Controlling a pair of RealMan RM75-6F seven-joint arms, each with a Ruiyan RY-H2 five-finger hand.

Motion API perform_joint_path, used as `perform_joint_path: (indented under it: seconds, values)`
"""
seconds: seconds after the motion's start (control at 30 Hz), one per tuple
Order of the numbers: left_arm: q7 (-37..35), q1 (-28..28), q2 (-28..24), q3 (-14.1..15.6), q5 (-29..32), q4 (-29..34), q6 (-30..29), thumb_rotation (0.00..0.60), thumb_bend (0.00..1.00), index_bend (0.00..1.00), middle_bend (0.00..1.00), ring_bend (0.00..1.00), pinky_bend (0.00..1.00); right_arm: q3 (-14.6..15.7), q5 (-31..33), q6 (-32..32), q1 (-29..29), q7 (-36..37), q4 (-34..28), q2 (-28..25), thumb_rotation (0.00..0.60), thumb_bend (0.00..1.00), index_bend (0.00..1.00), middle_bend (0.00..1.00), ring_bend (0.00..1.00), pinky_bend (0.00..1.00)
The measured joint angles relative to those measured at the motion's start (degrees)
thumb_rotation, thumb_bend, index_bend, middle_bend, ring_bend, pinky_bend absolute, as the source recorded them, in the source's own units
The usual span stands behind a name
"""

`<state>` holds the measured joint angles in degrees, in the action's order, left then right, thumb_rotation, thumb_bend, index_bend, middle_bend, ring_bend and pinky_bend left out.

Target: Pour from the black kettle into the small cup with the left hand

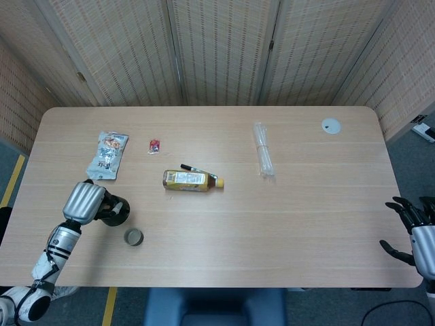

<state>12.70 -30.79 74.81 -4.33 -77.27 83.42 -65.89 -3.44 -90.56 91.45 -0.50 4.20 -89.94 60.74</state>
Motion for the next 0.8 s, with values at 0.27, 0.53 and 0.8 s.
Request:
perform_joint_path:
  seconds: [0.27, 0.53, 0.8]
  values:
    - [0.71, 1.53, -0.57, 1.67, -3.3, 0.99, -2.17, 0.378, 0.4, 1.0, 1.0, 0.86, 0.51, -0.3, 0.02, 0.8, 0.14, -1.17, -0.87, -0.4, 0.6, 0.17, 0.22, 0.22, 0.31, 0.1]
    - [2.11, 2.96, -0.72, 2.75, -5.42, 1.67, -3.88, 0.385, 0.44, 1.0, 1.0, 0.86, 0.5, -0.12, 0.0, 0.59, 0.15, -1.44, -1.1, -0.28, 0.6, 0.17, 0.22, 0.22, 0.31, 0.1]
    - [3.74, 3.92, -0.9, 3.23, -6.54, 2.18, -4.71, 0.398, 0.45, 1.0, 1.0, 0.86, 0.5, -0.09, 0.02, 0.33, 0.0, -1.53, -1.09, -0.19, 0.6, 0.17, 0.22, 0.22, 0.31, 0.1]
